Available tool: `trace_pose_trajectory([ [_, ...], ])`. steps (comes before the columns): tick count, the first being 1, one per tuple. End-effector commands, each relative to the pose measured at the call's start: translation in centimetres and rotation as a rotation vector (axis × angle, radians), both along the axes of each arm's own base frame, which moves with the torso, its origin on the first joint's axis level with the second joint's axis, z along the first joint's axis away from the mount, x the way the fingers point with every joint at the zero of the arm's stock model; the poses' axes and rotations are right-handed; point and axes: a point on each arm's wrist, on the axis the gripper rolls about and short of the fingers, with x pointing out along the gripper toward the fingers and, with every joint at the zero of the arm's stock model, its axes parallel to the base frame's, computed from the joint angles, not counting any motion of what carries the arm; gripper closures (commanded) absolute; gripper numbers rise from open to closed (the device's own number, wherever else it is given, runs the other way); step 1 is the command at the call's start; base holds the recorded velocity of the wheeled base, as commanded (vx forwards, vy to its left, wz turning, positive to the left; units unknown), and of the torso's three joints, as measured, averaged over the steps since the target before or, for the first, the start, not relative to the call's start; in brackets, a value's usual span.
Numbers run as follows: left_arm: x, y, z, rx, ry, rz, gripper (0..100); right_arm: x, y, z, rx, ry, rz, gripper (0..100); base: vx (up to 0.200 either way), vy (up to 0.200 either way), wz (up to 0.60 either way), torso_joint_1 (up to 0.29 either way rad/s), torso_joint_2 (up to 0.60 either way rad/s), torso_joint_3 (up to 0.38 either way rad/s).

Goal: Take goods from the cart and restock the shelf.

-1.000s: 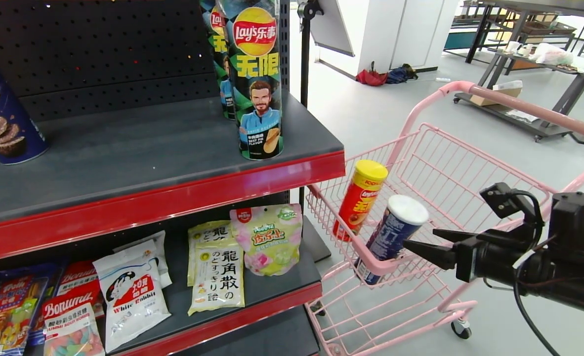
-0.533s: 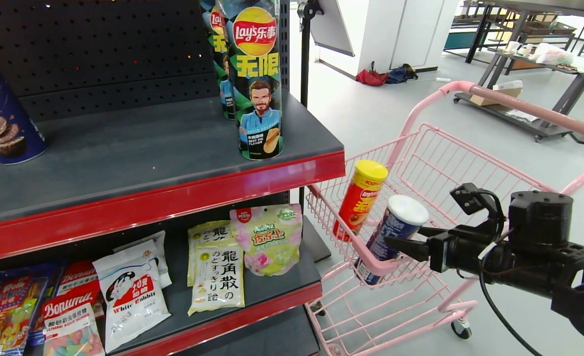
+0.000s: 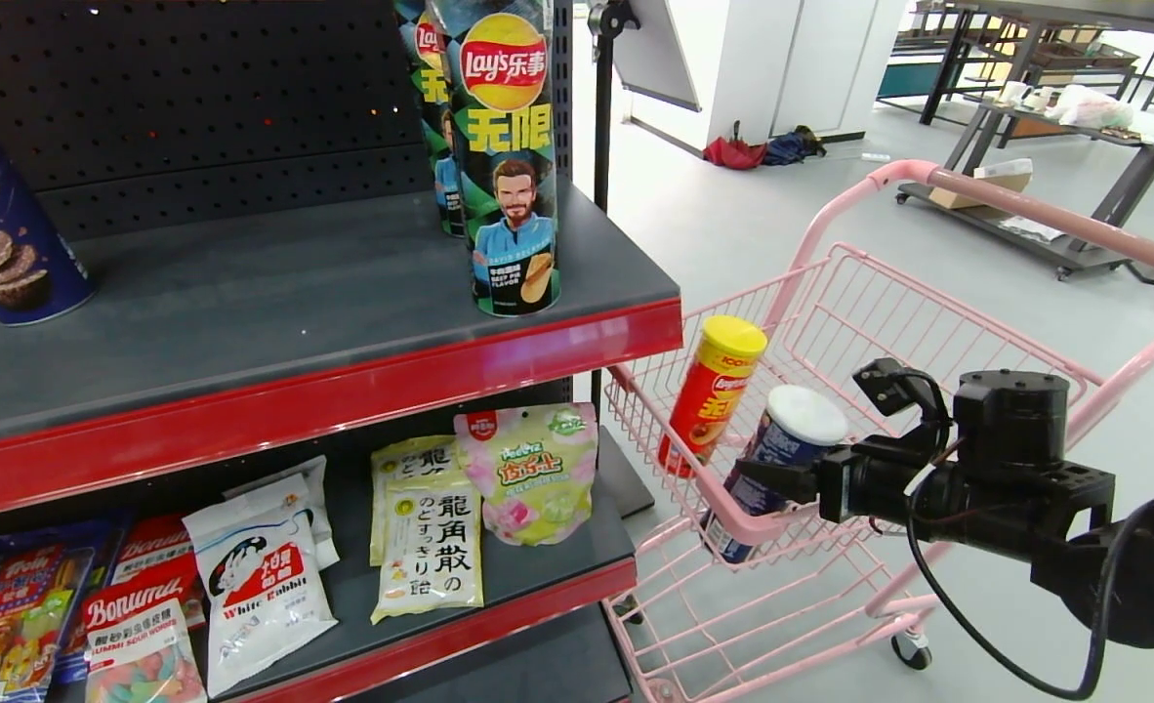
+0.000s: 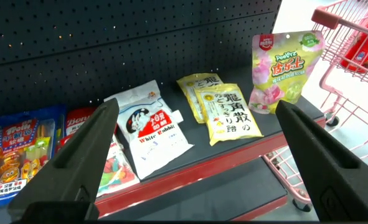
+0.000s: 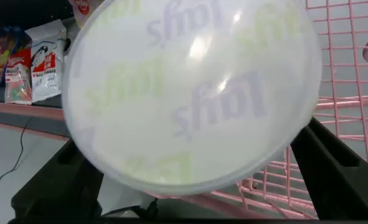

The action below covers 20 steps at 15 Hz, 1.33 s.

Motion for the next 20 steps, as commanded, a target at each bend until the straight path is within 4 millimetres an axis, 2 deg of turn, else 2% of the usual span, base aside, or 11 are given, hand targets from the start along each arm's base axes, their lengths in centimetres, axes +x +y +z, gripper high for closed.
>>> trace_pose_trajectory([
  [1, 0.0, 0.0, 0.0, 0.0, -0.001, 0.001, 0, 0.3, 0.1, -0.6, -0.003, 0.007, -0.001, 0, 0.0, 0.0, 0.0, 0.0, 0.0, 0.0],
  [2, 0.0, 0.0, 0.0, 0.0, 0.001, 0.001, 0, 0.5, 0.1, -0.7, 0.0, -0.006, -0.001, 100, 0.0, 0.0, 0.0, 0.0, 0.0, 0.0],
  [4, 0.0, 0.0, 0.0, 0.0, 0.002, 0.003, 0, 0.8, 0.2, -1.0, 0.008, -0.037, -0.001, 100, 0.0, 0.0, 0.0, 0.0, 0.0, 0.0],
  [8, 0.0, 0.0, 0.0, 0.0, 0.001, 0.003, 0, -0.2, 0.9, -1.0, 0.004, -0.034, 0.02, 100, 0.0, 0.0, 0.0, 0.0, 0.0, 0.0],
  [12, 0.0, 0.0, 0.0, -0.003, 0.001, 0.003, 0, -0.5, 0.7, 3.2, 0.023, -0.184, -0.042, 100, 0.0, 0.0, 0.0, 0.0, 0.0, 0.0],
  [13, 0.0, 0.0, 0.0, -0.003, 0.001, 0.003, 0, -0.5, 0.7, 3.2, 0.023, -0.184, -0.042, 100, 0.0, 0.0, 0.0, 0.0, 0.0, 0.0],
  [15, 0.0, 0.0, 0.0, -0.003, 0.001, 0.001, 0, -1.5, 0.0, 5.8, 0.018, -0.258, -0.051, 100, 0.0, 0.0, 0.0, 0.0, 0.0, 0.0],
  [17, 0.0, 0.0, 0.0, -0.004, 0.001, 0.001, 0, -2.3, -0.7, 7.4, 0.006, -0.281, -0.067, 100, 0.0, 0.0, 0.0, 0.0, 0.0, 0.0],
  [18, 0.0, 0.0, 0.0, -0.006, 0.003, 0.003, 0, -3.2, -1.4, 9.6, 0.0, -0.319, -0.081, 100, 0.0, 0.0, 0.0, 0.0, 0.0, 0.0],
  [20, 0.0, 0.0, 0.0, -0.006, 0.003, 0.003, 0, -4.9, -2.6, 15.3, -0.005, -0.393, -0.116, 100, 0.0, 0.0, 0.0, 0.0, 0.0, 0.0],
])
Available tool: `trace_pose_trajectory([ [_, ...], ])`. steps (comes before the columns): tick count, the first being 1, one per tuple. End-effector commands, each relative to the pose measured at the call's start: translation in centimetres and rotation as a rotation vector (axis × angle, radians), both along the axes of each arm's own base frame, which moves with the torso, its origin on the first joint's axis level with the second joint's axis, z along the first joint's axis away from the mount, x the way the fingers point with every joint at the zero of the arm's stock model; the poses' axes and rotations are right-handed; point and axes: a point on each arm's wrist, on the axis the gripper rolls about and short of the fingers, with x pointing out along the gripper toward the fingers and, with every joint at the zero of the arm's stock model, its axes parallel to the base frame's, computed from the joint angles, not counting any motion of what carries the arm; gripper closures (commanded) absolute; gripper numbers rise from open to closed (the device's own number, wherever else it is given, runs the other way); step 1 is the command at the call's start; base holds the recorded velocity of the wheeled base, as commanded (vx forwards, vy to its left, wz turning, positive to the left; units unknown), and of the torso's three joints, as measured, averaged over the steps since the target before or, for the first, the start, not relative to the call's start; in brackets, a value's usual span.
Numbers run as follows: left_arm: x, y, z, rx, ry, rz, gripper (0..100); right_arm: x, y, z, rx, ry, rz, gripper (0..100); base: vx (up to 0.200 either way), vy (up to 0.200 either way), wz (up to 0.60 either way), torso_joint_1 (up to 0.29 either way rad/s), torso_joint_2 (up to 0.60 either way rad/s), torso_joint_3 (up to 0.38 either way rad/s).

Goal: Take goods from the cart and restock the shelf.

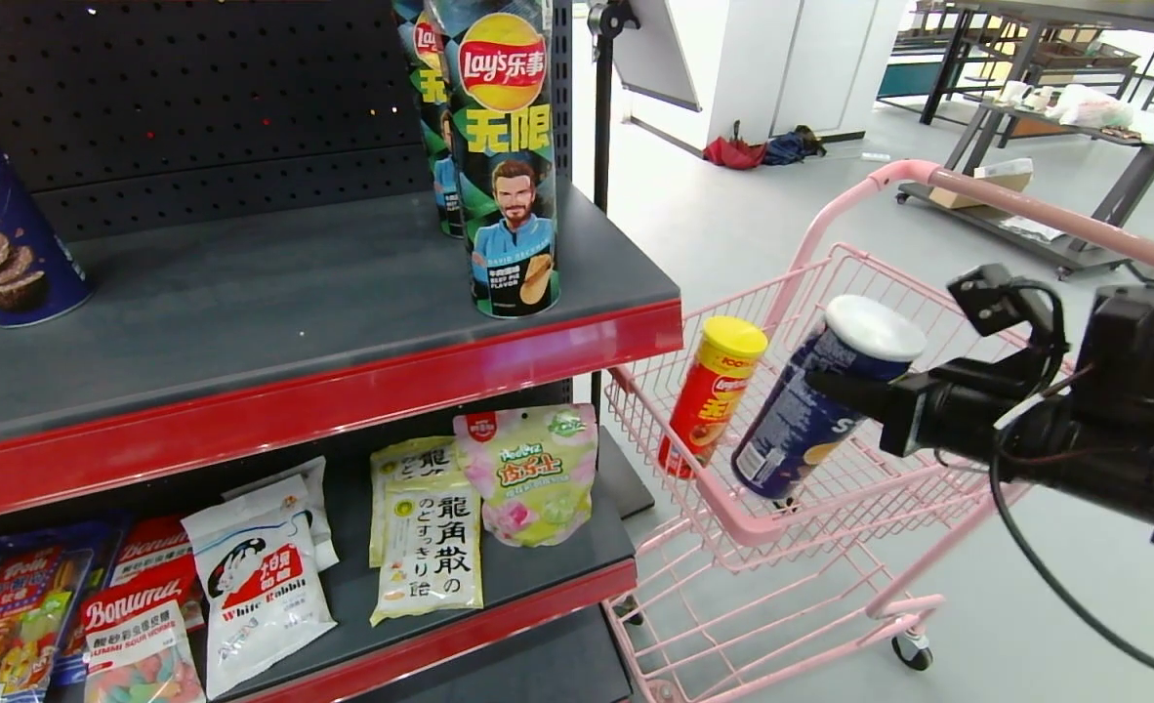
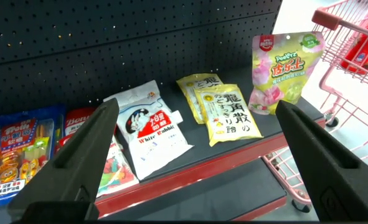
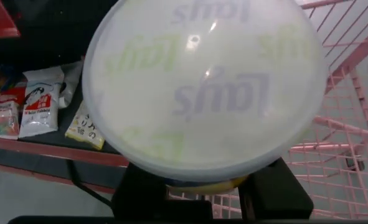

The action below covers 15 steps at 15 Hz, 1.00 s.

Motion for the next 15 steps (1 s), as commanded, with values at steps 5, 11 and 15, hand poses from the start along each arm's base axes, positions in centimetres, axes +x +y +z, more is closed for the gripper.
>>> trace_pose_trajectory([
  [5, 0.0, 0.0, 0.0, 0.001, -0.001, -0.002, 0, -15.7, -5.1, 12.9, -0.134, -0.085, -0.285, 100, 0.0, 0.0, 0.0, 0.0, 0.0, 0.0],
  [11, 0.0, 0.0, 0.0, 0.001, 0.0, 0.0, 0, -25.1, -6.7, 1.8, -0.271, 0.029, -0.56, 100, 0.0, 0.0, 0.0, 0.0, 0.0, 0.0],
  [15, 0.0, 0.0, 0.0, 0.001, 0.0, 0.0, 0, -25.7, -6.7, 1.5, -0.287, -0.001, -0.567, 100, 0.0, 0.0, 0.0, 0.007, -0.03, -0.02],
])
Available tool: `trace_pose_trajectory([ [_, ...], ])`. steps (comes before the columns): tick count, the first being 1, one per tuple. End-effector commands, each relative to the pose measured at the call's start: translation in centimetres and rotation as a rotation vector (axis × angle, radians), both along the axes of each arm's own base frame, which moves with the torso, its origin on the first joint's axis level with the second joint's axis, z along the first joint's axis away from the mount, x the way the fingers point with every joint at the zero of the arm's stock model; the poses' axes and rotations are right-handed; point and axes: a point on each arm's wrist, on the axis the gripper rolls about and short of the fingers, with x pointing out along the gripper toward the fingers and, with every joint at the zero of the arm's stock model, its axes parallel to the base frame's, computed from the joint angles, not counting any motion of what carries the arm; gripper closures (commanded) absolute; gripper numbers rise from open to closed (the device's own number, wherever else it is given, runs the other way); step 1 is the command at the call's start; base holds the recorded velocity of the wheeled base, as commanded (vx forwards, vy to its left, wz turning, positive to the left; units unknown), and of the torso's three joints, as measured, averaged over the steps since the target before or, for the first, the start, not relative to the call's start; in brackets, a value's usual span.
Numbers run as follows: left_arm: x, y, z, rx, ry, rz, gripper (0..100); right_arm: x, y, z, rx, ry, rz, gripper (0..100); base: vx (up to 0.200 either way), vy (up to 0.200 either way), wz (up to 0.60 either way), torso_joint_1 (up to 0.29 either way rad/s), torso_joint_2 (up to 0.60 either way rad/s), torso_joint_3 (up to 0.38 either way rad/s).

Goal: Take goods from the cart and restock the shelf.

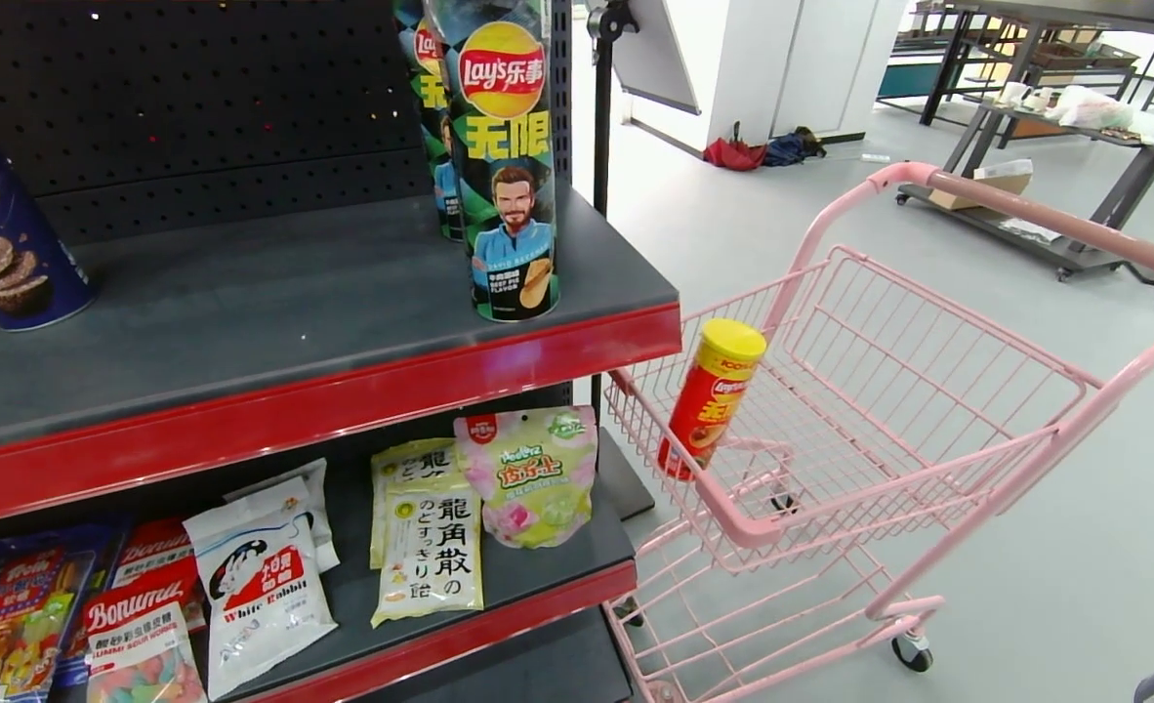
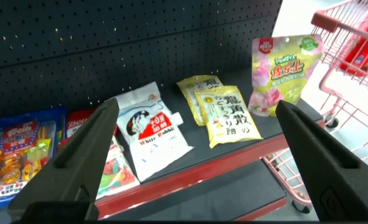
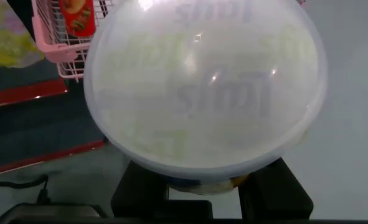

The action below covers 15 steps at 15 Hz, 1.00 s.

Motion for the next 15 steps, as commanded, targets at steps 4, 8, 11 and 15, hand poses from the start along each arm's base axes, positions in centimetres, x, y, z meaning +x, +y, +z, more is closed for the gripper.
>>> trace_pose_trajectory([
  [4, 0.0, 0.0, 0.02, 0.0, 0.0, -0.001, 0, -0.94, 0.0, 0.06, -0.008, -0.052, -0.002, 100, 0.0, 0.0, 0.0, 0.116, -0.41, -0.289],
  [8, 0.0, 0.0, 0.04, 0.0, -0.001, 0.001, 0, -0.66, 0.0, 0.11, -0.01, -0.042, 0.005, 100, 0.0, 0.0, 0.0, 0.171, -0.54, -0.369],
  [11, 0.02, 0.0, -0.02, 0.0, 0.002, 0.001, 0, -0.45, 0.0, 0.18, -0.015, -0.036, 0.007, 100, 0.0, 0.0, 0.0, 0.202, -0.57, -0.369],
  [15, 0.02, 0.0, -0.02, -0.002, 0.002, 0.001, 0, -0.25, 0.01, 0.28, -0.028, -0.031, 0.014, 100, 0.0, 0.0, 0.0, 0.227, -0.57, -0.356],
])
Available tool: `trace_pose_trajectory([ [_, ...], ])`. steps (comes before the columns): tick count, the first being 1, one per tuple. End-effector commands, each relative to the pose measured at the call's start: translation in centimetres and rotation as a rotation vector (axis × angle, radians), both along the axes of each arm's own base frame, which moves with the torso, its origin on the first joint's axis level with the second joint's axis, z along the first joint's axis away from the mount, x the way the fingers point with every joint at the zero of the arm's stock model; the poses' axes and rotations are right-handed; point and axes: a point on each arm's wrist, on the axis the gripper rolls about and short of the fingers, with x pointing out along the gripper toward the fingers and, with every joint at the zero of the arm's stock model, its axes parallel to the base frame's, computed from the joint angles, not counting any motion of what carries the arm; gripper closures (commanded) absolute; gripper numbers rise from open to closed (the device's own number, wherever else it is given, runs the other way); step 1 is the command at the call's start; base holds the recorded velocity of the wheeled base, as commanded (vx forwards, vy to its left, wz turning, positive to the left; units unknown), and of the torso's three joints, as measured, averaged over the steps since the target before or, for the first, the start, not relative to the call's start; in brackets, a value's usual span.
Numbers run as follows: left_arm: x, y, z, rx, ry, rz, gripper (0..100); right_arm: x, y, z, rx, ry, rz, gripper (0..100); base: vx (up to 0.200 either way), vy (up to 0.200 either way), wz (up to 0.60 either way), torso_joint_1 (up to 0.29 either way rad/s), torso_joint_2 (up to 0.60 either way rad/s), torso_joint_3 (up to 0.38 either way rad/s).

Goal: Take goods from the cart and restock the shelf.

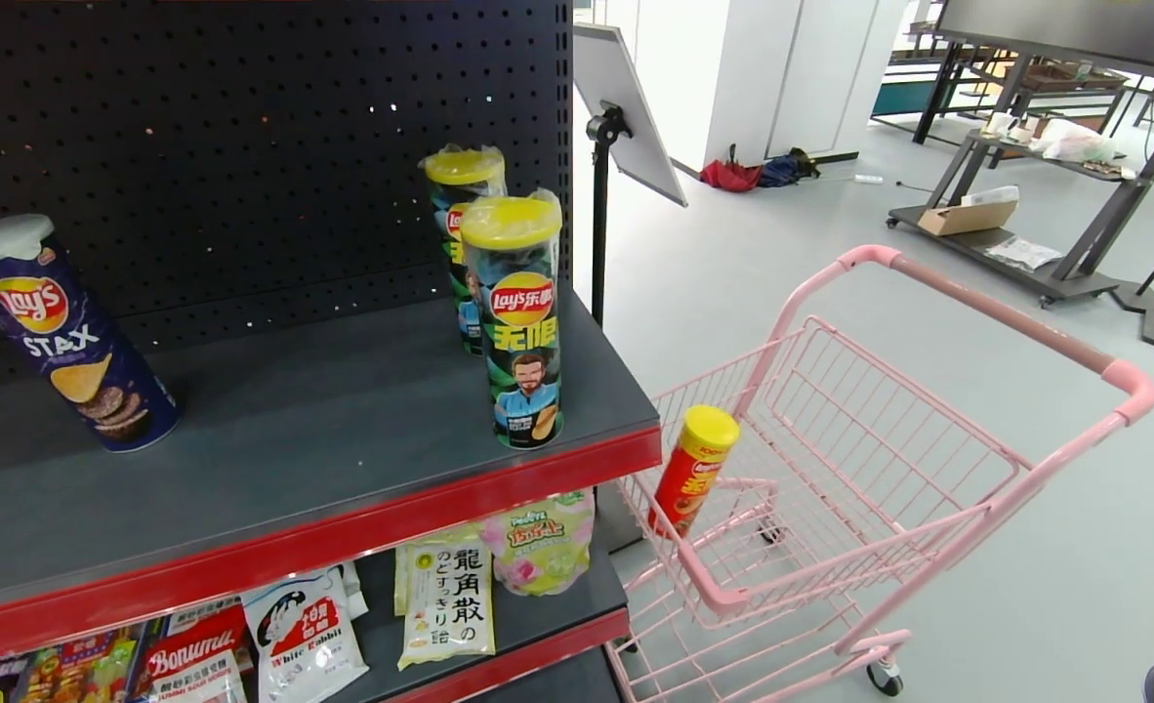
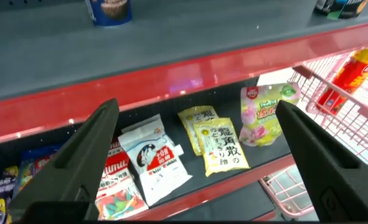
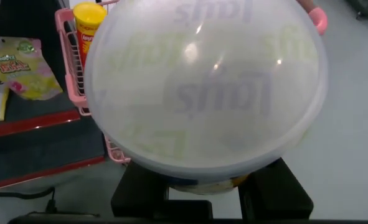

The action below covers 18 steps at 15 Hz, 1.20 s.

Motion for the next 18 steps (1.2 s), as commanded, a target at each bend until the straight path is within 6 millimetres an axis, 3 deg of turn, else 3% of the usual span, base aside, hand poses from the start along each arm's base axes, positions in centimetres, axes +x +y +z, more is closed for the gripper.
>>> trace_pose_trajectory([
  [1, 0.0, 0.0, 0.0, 0.001, 0.0, 0.002, 0, 0.3, 0.0, 0.2, -0.002, 0.011, 0.003, 100, 0.0, 0.0, 0.0, 0.178, -0.44, -0.271],
  [6, 0.0, 0.0, 0.0, 0.001, 0.0, 0.002, 0, 0.8, 0.0, 0.4, -0.016, 0.007, -0.001, 100, 0.0, 0.0, 0.0, 0.105, -0.26, -0.155],
  [15, 0.0, 0.0, 0.0, 0.002, 0.002, 0.002, 0, 0.3, 0.0, -0.6, -0.017, 0.007, 0.002, 100, 0.0, 0.0, 0.6, 0.006, 0.0, -0.002],
  [18, 0.0, 0.0, 0.0, 0.004, 0.0, 0.002, 0, -1.4, 0.0, -2.1, -0.013, -0.051, -0.002, 100, 0.0, 0.0, 0.0, 0.0, 0.0, 0.0],
])
